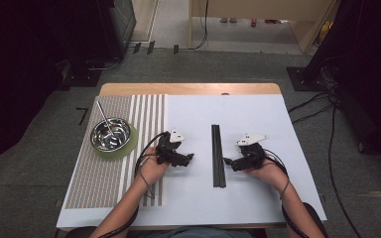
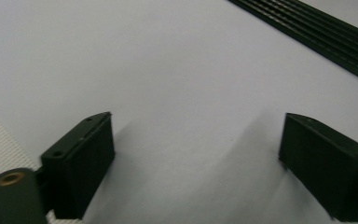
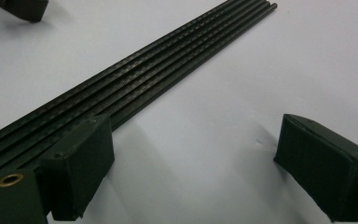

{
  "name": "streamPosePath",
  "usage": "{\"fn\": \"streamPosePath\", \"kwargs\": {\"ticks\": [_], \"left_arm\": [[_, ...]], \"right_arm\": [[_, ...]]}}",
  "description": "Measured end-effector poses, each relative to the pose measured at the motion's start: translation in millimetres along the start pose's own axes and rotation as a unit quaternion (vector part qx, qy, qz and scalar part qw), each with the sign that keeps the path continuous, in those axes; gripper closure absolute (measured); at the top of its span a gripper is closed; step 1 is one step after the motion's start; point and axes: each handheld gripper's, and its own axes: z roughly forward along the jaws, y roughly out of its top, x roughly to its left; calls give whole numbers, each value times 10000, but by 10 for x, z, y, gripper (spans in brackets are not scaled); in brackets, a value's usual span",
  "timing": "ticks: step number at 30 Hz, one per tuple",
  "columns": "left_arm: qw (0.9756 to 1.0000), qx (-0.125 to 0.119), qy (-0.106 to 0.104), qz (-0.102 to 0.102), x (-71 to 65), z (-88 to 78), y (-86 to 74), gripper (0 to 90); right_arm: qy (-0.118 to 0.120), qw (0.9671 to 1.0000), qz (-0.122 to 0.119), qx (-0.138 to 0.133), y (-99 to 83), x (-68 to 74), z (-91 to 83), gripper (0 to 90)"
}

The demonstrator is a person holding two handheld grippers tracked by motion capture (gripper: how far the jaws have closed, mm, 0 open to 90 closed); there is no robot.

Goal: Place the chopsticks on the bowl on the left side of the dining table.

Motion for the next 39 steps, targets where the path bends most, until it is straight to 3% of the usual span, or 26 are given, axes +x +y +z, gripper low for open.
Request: {"fn": "streamPosePath", "kwargs": {"ticks": [12,39], "left_arm": [[9999,-21,96,-45,-25,4,-1,74],[9999,-25,102,-76,-27,8,2,74]], "right_arm": [[-1,10000,-3,2,0,0,0,108],[16,10000,-22,14,2,-3,0,107]]}}
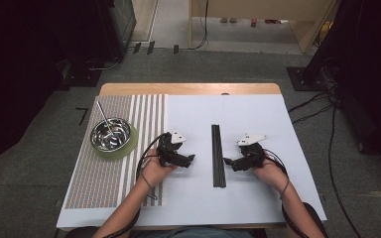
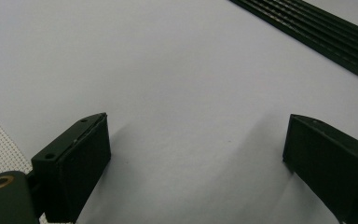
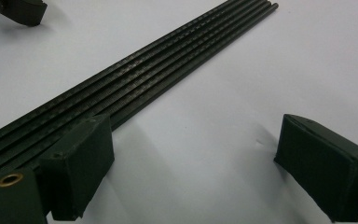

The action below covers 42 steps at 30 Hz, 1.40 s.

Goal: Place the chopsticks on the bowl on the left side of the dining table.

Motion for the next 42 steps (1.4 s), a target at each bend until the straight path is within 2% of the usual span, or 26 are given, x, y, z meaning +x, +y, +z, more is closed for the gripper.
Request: {"fn": "streamPosePath", "kwargs": {"ticks": [4,8,16,20,22,28,34,42], "left_arm": [[10000,10,7,-5,-1,-1,3,74],[9999,18,85,-115,-21,8,16,74],[9998,45,138,-142,-32,10,27,75],[9998,30,97,-164,-28,-3,31,84],[9997,-5,21,-250,-36,-17,46,84],[9998,-61,-71,-162,-108,-43,94,84],[9996,-61,-63,-253,-172,-31,134,84],[9993,-40,-217,-315,-268,17,160,84]], "right_arm": [[8,10000,-23,8,0,-2,-1,106],[17,10000,-15,7,0,-3,-1,106],[23,10000,-18,-6,-2,-6,1,105],[30,10000,-14,-11,-2,-9,1,104],[31,10000,-12,-10,-2,-9,0,104],[30,10000,-14,-12,-2,-9,1,104],[30,10000,-14,-12,-2,-9,1,104],[27,10000,-23,-2,0,-8,1,104]]}}
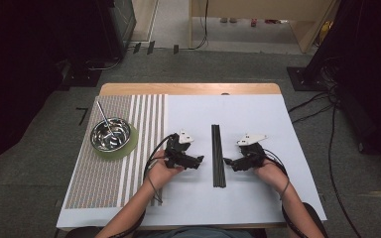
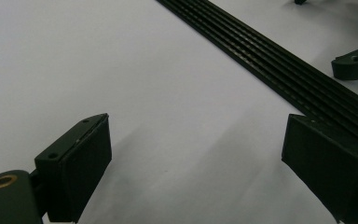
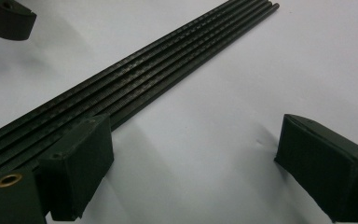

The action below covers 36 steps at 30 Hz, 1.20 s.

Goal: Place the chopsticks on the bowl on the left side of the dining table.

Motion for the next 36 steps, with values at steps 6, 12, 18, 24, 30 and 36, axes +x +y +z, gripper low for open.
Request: {"fn": "streamPosePath", "kwargs": {"ticks": [6,12,18,24,30,36], "left_arm": [[10000,-45,-67,-23,-78,29,12,84],[9999,-38,-115,-80,-126,64,7,84],[9998,-39,-182,-36,-196,97,15,84],[9998,-68,-189,-91,-260,140,18,84],[9997,-99,-202,-57,-309,151,31,84],[9997,-195,-151,3,-320,178,45,84]], "right_arm": [[-1,10000,1,-1,0,1,0,104],[0,10000,1,0,0,1,0,104],[-3,10000,1,-3,-1,1,0,104],[0,10000,2,0,0,0,0,104],[0,10000,1,0,0,1,0,104],[-1,10000,1,1,0,1,0,104]]}}
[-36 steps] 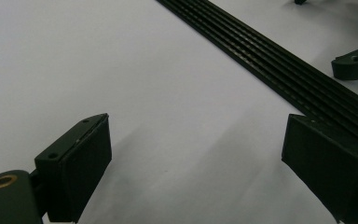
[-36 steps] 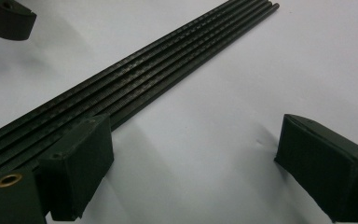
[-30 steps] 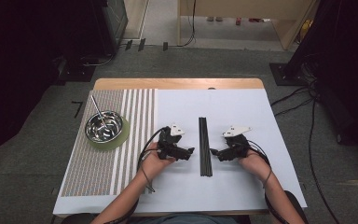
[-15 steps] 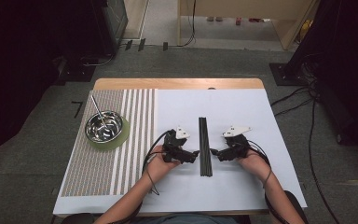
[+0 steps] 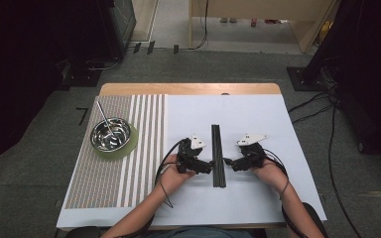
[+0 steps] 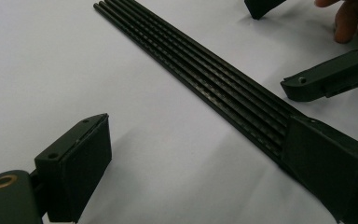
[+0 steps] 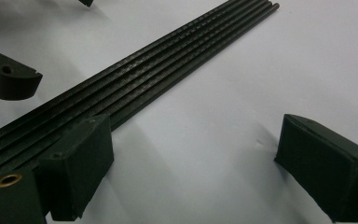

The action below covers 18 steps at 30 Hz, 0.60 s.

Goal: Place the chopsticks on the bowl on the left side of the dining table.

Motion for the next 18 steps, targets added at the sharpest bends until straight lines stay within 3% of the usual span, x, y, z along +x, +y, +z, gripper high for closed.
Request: {"fn": "streamPosePath", "kwargs": {"ticks": [12,18], "left_arm": [[9996,9,116,267,-94,52,-6,84],[9996,33,105,250,-105,56,-6,84]], "right_arm": [[0,10000,-2,-1,0,0,0,104],[0,10000,-2,-1,0,0,0,104]]}}
